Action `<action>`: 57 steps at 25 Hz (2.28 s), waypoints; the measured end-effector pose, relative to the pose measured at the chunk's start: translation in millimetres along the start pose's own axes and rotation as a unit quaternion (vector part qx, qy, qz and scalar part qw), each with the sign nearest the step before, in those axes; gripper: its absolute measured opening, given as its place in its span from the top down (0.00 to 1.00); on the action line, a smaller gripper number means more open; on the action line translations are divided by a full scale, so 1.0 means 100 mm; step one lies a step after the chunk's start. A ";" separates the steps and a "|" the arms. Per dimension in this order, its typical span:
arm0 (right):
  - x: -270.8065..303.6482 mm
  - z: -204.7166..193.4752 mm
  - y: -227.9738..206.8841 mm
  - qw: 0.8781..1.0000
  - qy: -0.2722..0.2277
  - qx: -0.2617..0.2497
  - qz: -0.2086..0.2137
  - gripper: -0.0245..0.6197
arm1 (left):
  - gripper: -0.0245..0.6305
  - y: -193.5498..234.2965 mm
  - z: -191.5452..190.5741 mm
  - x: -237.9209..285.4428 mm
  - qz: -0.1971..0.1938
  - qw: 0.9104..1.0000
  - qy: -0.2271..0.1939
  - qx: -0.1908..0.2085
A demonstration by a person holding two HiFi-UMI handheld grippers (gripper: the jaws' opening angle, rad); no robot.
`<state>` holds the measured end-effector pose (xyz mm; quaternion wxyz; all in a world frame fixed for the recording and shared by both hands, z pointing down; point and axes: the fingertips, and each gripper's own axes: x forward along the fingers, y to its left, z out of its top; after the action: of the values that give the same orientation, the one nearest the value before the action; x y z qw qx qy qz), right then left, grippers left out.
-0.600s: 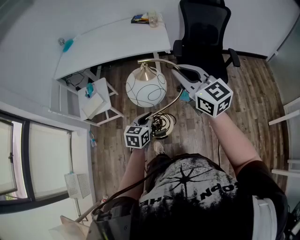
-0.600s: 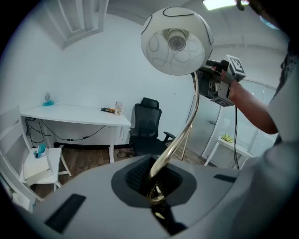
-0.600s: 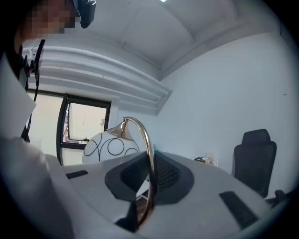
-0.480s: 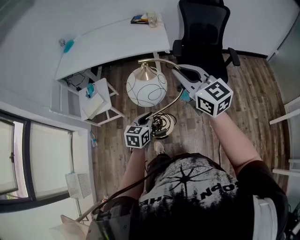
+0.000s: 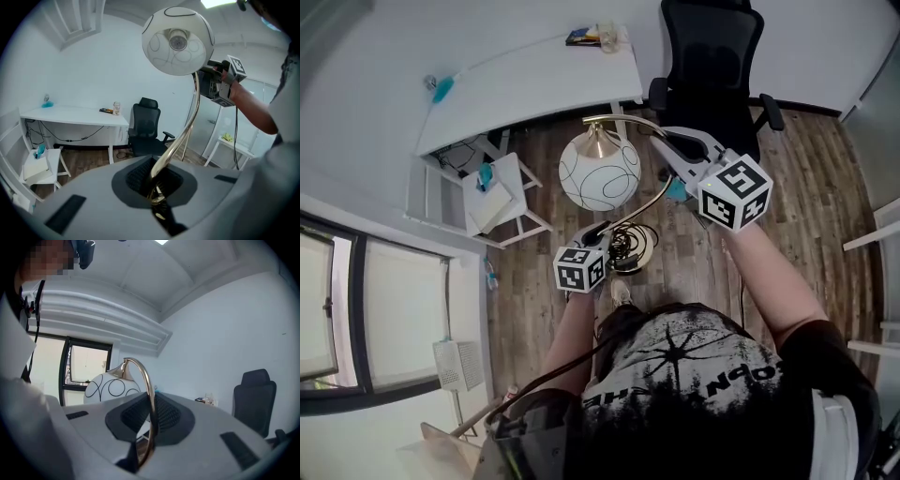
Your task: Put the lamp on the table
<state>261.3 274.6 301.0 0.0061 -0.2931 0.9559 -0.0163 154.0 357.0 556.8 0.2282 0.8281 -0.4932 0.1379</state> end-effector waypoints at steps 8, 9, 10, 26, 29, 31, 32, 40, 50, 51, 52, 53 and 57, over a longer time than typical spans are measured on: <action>-0.04 0.01 -0.03 1.000 -0.006 -0.001 0.005 0.90 | 0.94 0.01 0.03 0.02 0.009 1.000 -0.002 0.008; -0.01 0.00 -0.04 1.000 -0.005 -0.002 0.005 0.90 | 0.94 0.03 0.04 0.04 0.008 1.000 -0.002 0.007; -0.01 -0.01 -0.05 1.000 -0.004 -0.002 0.004 0.90 | 0.94 0.03 0.03 0.07 0.007 1.000 -0.003 0.006; 0.81 -0.04 -0.43 1.000 -0.001 -0.001 -0.026 0.90 | 0.94 0.80 0.40 0.44 -0.022 1.000 0.013 0.016; 1.32 0.05 -0.56 0.999 0.004 0.001 -0.036 0.90 | 0.94 1.25 0.68 0.54 -0.030 0.999 0.018 0.014; 1.43 0.08 -0.58 0.999 0.001 -0.001 -0.043 0.90 | 0.94 1.38 0.76 0.56 -0.033 0.999 0.018 0.020; 1.43 0.08 -0.58 0.999 -0.002 -0.002 -0.046 0.90 | 0.94 1.40 0.77 0.57 -0.034 0.999 0.017 0.024; 1.35 0.00 -0.59 0.997 -0.028 -0.009 -0.074 0.90 | 0.94 1.50 0.77 0.67 -0.047 0.997 0.009 0.055; 2.15 0.01 -0.66 0.996 -0.021 -0.012 -0.090 0.90 | 0.94 2.27 1.06 0.78 -0.057 0.997 0.009 0.059; 2.18 0.02 -0.66 0.996 -0.021 -0.013 -0.090 0.90 | 0.94 2.29 1.07 0.78 -0.056 0.997 0.008 0.060; 2.20 0.02 -0.66 0.996 -0.021 -0.014 -0.090 0.90 | 0.94 2.32 1.08 0.78 -0.056 0.997 0.008 0.060; 2.23 0.02 -0.67 0.996 -0.021 -0.015 -0.090 0.90 | 0.94 2.34 1.10 0.78 -0.056 0.997 0.008 0.060; 2.38 0.04 -0.73 0.996 -0.019 -0.016 -0.086 0.90 | 0.94 2.44 1.16 0.84 -0.054 0.997 0.007 0.055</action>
<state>105.7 80.5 298.6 0.0180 -0.3744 0.9271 0.0042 -20.6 133.7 554.4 0.1924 0.8637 -0.4381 0.1583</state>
